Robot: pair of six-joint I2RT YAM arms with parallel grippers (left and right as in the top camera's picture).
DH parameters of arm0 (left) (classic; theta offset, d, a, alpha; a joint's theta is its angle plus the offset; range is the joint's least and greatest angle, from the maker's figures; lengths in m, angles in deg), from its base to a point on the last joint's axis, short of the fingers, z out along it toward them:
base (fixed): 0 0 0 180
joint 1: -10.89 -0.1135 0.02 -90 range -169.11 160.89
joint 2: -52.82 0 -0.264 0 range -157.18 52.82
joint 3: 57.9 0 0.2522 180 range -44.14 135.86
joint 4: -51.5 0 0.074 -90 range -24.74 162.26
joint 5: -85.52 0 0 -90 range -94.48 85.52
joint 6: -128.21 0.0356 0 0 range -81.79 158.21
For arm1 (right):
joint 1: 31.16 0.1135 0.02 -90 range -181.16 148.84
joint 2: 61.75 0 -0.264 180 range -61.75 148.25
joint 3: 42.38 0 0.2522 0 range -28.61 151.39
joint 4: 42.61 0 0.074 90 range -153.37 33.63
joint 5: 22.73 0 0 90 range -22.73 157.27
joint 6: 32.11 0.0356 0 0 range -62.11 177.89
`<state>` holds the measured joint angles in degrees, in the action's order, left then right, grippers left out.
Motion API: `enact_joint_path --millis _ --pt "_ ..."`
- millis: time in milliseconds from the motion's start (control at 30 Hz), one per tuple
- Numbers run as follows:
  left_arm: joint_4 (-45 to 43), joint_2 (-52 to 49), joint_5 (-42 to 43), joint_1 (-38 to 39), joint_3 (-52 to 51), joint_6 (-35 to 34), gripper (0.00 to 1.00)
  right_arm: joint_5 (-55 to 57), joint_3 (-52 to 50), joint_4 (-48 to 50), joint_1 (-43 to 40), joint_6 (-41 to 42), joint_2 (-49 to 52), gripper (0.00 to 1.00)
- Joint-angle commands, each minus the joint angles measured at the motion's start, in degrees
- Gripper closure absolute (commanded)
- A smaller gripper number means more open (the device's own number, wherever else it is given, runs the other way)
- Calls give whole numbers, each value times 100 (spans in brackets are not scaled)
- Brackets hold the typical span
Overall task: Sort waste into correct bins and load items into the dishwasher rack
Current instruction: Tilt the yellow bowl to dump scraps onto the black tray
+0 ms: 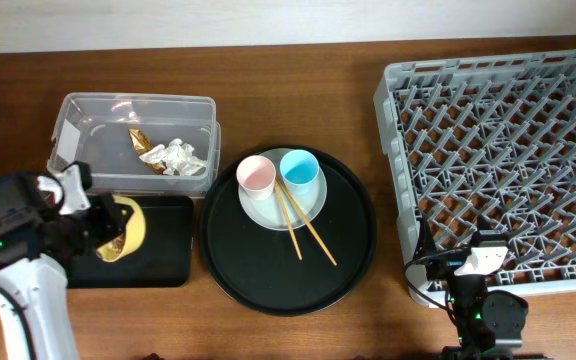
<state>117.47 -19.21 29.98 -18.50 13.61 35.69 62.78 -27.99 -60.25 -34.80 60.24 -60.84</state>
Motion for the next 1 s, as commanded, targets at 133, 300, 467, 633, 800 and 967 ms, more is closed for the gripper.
enact_joint_path --millis 133,300,467,633,800,967 --pt "-509 -990 2855 -870 -184 804 100 28 -31 -24 35 4 -28 1" --pt "-481 -1762 4411 -1174 -229 1506 100 26 -31 -26 35 4 -28 1" --pt "-483 -2175 5117 -1379 -358 1637 100 26 -31 -26 35 4 -28 1" --pt "-476 -2251 5574 -1591 -382 1633 100 28 -31 -26 35 4 -28 1" --pt "-378 -2251 5574 -1840 -461 1635 100 26 -31 -26 35 4 -28 1" --pt "-332 -2251 5574 -2081 -474 1633 100 28 -31 -26 35 4 -28 1"
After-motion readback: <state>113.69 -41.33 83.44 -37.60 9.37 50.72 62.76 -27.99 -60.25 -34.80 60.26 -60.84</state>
